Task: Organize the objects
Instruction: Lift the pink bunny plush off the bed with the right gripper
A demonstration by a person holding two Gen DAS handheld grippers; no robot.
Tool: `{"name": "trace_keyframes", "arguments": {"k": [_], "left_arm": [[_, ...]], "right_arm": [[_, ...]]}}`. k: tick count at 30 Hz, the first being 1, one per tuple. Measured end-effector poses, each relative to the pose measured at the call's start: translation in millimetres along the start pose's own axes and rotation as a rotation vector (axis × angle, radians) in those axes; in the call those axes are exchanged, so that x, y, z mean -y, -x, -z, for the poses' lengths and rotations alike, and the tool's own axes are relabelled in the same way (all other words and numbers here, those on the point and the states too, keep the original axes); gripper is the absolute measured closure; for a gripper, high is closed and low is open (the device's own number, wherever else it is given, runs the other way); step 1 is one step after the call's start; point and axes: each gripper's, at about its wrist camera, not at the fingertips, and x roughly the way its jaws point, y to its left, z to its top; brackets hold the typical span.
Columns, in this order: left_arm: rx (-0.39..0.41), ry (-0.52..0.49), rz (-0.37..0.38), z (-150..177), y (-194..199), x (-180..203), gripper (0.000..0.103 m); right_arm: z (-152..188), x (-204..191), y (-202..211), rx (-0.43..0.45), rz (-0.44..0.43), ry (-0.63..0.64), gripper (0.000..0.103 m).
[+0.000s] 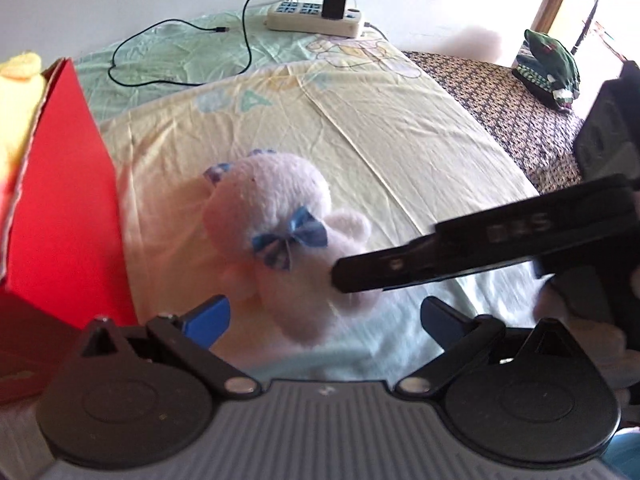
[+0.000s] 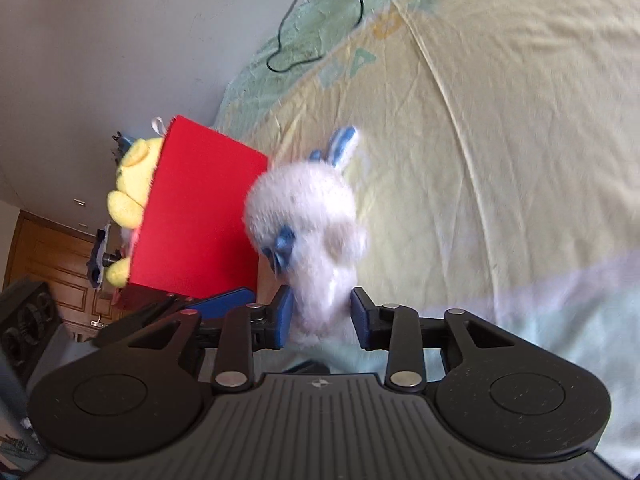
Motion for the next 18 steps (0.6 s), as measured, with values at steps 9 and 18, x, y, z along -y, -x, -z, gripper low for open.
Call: {"name": "trace_keyframes", "arguments": {"k": [9, 18], "left_arm": [[-0.035, 0.113, 0.009, -20.0, -25.8, -17.8, 0.01], [-0.076, 0.157, -0.041, -29.8, -48.9, -33.1, 0.016]], "right_arm": [[-31.5, 9.4, -13.8, 0.01, -0.026, -0.018, 0.063], [-40.9, 6.3, -54.7, -0.083, -0.128, -0.038, 0.051]]}}
